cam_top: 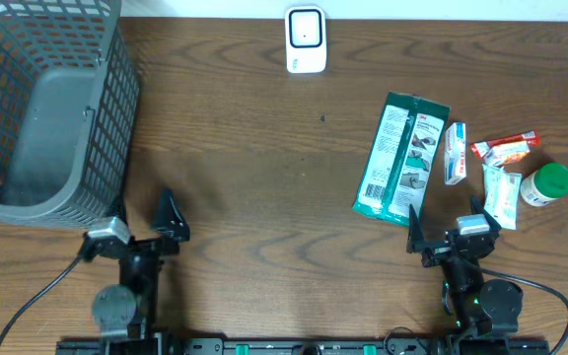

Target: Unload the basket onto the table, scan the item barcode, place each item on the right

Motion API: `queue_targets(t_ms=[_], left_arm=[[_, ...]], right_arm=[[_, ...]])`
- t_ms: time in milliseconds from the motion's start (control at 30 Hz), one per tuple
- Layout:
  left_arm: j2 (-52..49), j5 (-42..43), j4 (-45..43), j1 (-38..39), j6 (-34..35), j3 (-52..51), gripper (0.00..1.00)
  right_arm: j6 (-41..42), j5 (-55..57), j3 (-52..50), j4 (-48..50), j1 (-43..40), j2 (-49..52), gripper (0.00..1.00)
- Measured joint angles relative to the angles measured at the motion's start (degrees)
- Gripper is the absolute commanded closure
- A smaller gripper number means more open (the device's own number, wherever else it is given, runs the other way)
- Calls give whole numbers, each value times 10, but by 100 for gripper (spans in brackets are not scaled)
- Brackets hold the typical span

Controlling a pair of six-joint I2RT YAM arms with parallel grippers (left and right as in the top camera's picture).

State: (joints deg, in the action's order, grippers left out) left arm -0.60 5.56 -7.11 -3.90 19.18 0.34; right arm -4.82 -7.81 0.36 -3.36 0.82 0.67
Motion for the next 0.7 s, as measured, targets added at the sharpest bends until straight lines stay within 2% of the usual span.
queue_targets(t_ms=[133, 700], left_arm=[[-1, -16, 78, 0, -10, 0, 4], [0, -26, 84, 0, -17, 3, 3]], right_arm=[[0, 0, 0, 0, 0, 0, 1], [0, 1, 0, 0, 0, 0, 1]])
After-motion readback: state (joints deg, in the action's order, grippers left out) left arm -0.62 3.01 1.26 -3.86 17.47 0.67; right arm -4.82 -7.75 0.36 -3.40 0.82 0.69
